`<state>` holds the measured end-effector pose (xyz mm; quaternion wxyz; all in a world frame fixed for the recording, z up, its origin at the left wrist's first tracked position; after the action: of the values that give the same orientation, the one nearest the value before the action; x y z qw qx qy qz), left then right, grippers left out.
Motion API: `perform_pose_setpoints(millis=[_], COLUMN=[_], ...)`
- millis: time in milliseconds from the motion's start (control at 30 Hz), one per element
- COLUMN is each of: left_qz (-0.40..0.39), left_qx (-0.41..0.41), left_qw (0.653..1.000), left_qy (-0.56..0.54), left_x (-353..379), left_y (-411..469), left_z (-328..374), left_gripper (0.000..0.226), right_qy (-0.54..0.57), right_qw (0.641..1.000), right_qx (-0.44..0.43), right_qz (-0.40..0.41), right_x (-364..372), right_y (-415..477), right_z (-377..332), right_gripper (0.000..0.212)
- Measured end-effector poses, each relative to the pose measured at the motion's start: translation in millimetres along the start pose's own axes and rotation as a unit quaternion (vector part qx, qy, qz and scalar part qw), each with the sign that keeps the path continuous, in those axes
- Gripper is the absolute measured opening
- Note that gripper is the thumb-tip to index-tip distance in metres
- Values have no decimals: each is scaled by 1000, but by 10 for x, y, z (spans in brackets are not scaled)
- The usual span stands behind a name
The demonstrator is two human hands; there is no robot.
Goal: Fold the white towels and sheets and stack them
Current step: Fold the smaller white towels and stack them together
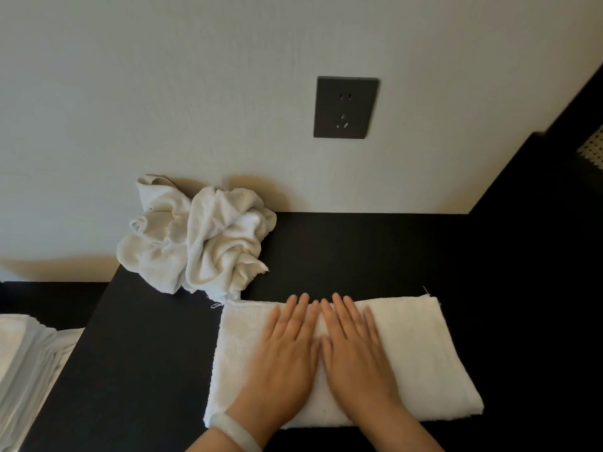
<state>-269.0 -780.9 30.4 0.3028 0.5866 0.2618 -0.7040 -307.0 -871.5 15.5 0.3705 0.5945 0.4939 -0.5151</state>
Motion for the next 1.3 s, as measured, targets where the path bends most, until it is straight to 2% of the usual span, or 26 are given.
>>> perform_pose_setpoints(millis=[167,233,467,633,733,833,900,933,1000,1033,1133,1233,1300], left_qz=[13,4,1,-8,-4,9,7,11,33,47,80,75,47], left_qx=[-74,-91,-95,-87,-91,-144,-196,-218,-259,-280,-328,-346,-360], left_qw=[997,996,995,996,995,989,981,975,960,950,927,922,913], left_qy=[4,7,12,22,39,25,-10,-35,-99,-131,-162,-158,-186], left_x=[39,49,26,129,80,27,33,19,-38,-75,-163,-220,-232], left_y=[-188,-206,-204,-172,-302,-572,-792,-901,-1095,-1171,-1356,-1489,-1577], left_z=[-294,-317,-302,-325,-405,-676,-883,-957,-1038,-1059,-1094,-1144,-1187], left_gripper=[64,66,67,75,73,74,71,72,75,74,70,47,27], right_qy=[-50,-73,-66,-82,-86,-120,-165,-163,-70,-13,52,60,26], right_qw=[985,977,969,978,964,950,955,967,996,999,974,952,951], right_qx=[161,199,237,192,252,284,245,194,40,-40,-222,-294,-300], right_qz=[33,26,5,8,-9,-46,-12,13,33,24,-9,-57,-68], right_x=[-121,-197,-234,-156,-136,-258,-450,-517,-492,-436,-226,97,276], right_y=[-231,-327,-336,-363,-514,-513,-397,-320,-159,-97,14,5,-6], right_z=[860,1084,1127,972,1159,1111,849,645,118,-183,-1010,-1454,-1498], right_gripper=[67,71,72,78,72,71,67,63,54,52,52,52,55])
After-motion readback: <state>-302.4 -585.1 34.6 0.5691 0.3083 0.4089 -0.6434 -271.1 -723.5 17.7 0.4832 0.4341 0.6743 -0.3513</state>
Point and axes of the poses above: each hand's wrist, its own y-axis towards the middle knuckle, its own x-axis out of the palm, z = x × y, the point moved 8 cm from there along y, towards the middle knuckle, and after that the axes turned 1 degree about x, right-handed, at the moved point
